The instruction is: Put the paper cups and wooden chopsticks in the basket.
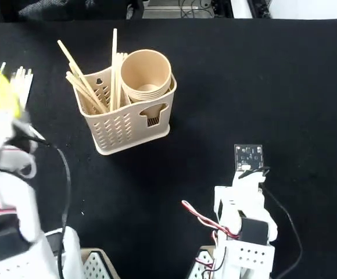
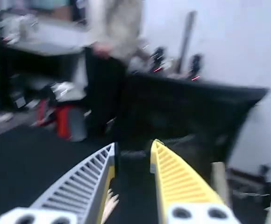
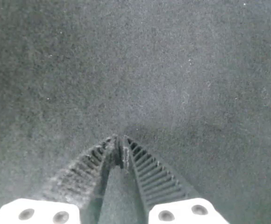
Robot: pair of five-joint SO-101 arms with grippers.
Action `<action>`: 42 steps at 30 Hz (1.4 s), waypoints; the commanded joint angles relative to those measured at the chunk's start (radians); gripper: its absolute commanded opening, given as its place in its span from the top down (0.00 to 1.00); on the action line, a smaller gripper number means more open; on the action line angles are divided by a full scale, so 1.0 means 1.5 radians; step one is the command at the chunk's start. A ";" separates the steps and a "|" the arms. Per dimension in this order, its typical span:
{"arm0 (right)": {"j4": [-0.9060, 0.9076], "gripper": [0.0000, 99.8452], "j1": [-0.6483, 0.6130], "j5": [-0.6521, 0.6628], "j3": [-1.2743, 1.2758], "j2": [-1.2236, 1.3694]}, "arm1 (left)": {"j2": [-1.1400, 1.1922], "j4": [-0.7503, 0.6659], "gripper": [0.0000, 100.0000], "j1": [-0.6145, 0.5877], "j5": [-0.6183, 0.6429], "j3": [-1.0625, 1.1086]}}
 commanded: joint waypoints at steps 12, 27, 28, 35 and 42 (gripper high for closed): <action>0.002 0.99 -0.007 0.000 -0.006 -0.044 | 0.787 -0.152 0.84 -0.183 -0.141 -0.149; 0.002 0.99 -0.007 0.000 -0.006 -0.044 | 1.341 -0.086 0.84 -0.229 -0.231 -0.611; 0.002 0.99 -0.007 0.000 -0.006 -0.044 | 1.363 -0.058 0.84 -0.231 -0.230 -0.645; 0.002 0.99 -0.007 0.000 -0.006 -0.044 | 1.522 0.095 0.84 -0.236 -0.225 -0.877; 0.002 0.99 -0.007 0.000 -0.006 -0.044 | 1.693 0.197 0.89 -0.235 -0.229 -1.080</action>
